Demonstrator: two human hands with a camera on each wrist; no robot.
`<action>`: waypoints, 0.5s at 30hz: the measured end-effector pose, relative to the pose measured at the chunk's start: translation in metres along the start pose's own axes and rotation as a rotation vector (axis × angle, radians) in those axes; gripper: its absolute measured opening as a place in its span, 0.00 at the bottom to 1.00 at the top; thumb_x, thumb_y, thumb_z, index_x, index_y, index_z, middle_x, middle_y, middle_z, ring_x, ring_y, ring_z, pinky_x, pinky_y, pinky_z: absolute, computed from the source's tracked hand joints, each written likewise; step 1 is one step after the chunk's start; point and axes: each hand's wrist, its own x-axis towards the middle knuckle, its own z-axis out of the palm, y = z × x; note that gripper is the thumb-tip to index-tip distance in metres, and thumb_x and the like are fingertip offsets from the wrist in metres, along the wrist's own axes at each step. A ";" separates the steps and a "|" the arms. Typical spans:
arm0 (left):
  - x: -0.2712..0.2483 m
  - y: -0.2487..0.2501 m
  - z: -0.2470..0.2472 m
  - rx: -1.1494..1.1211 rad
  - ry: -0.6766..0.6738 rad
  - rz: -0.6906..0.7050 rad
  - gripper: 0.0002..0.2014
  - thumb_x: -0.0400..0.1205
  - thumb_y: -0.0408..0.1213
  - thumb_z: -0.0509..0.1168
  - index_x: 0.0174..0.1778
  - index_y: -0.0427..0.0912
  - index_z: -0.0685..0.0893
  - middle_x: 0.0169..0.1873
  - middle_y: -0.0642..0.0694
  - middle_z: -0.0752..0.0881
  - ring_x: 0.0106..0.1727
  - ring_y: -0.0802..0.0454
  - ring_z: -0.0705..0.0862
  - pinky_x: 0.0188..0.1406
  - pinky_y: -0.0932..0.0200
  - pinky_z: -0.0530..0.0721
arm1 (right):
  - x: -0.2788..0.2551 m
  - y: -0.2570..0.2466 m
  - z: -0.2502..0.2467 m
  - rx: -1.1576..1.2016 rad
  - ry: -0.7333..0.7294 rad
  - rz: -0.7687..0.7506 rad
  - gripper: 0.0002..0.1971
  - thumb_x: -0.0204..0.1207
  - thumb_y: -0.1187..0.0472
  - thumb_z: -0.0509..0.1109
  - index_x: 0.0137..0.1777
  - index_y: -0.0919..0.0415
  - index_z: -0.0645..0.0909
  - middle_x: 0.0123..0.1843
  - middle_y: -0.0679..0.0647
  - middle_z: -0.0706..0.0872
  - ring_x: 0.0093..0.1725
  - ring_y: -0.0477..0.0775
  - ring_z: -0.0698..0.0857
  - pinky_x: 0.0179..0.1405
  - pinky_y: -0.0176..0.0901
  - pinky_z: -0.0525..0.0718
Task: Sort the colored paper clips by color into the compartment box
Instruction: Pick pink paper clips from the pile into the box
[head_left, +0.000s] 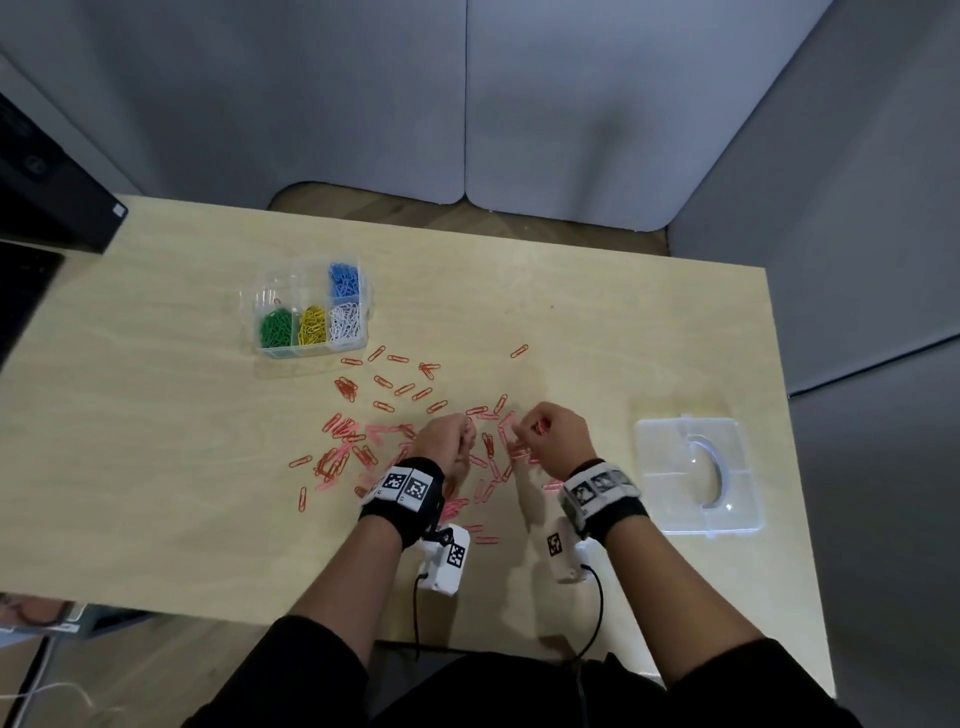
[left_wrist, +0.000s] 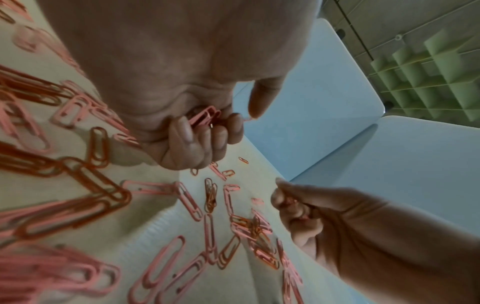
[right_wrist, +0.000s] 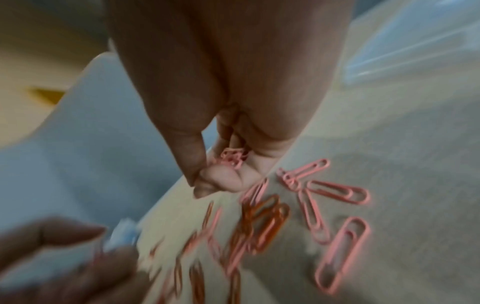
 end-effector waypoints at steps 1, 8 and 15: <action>-0.001 0.002 0.001 0.037 -0.009 0.017 0.15 0.78 0.35 0.55 0.23 0.44 0.70 0.22 0.45 0.67 0.21 0.53 0.61 0.18 0.66 0.62 | 0.000 0.004 -0.007 0.183 -0.029 0.027 0.06 0.77 0.63 0.75 0.45 0.66 0.84 0.36 0.56 0.88 0.33 0.50 0.87 0.34 0.44 0.86; 0.001 0.005 0.020 0.540 0.095 0.330 0.14 0.87 0.36 0.58 0.42 0.43 0.87 0.44 0.43 0.90 0.42 0.48 0.88 0.48 0.56 0.87 | 0.005 0.019 -0.047 0.875 -0.200 0.276 0.10 0.81 0.71 0.66 0.59 0.69 0.85 0.41 0.58 0.87 0.36 0.54 0.85 0.33 0.39 0.80; 0.012 0.002 0.020 0.948 -0.006 0.515 0.19 0.82 0.38 0.66 0.70 0.52 0.82 0.53 0.44 0.83 0.55 0.45 0.81 0.62 0.47 0.82 | 0.022 0.022 -0.049 -0.151 -0.043 -0.144 0.15 0.70 0.62 0.81 0.55 0.50 0.84 0.28 0.44 0.71 0.27 0.44 0.68 0.27 0.28 0.67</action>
